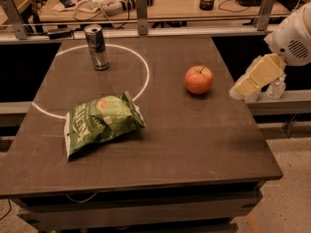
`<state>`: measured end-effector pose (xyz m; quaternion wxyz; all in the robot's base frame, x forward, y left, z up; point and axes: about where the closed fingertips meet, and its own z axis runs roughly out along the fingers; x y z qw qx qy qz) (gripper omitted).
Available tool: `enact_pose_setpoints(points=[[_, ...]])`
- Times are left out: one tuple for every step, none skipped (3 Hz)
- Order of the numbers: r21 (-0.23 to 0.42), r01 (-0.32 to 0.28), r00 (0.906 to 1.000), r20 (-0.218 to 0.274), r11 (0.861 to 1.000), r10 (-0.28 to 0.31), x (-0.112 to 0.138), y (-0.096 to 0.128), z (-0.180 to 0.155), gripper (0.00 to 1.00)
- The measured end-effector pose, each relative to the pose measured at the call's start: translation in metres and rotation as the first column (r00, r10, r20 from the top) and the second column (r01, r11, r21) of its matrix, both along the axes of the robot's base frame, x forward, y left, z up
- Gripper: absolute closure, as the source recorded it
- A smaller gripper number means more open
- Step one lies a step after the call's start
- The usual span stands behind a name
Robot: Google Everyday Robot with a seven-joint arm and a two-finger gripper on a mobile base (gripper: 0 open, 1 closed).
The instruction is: Move apple near green jalapeno chip bag
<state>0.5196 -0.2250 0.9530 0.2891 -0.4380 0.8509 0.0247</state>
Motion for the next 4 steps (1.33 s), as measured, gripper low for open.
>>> enact_pose_setpoints(points=[[0.143, 0.021, 0.9993, 0.027, 0.989, -0.025, 0.030, 0.010, -0.012, 0.00], [0.228, -0.036, 0.9978, 0.062, 0.973, 0.022, 0.059, 0.030, -0.025, 0.00], [0.246, -0.089, 0.9943, 0.079, 0.965, 0.072, 0.083, 0.047, -0.039, 0.00], [0.252, -0.140, 0.9897, 0.065, 0.957, 0.128, 0.102, 0.061, -0.056, 0.00]])
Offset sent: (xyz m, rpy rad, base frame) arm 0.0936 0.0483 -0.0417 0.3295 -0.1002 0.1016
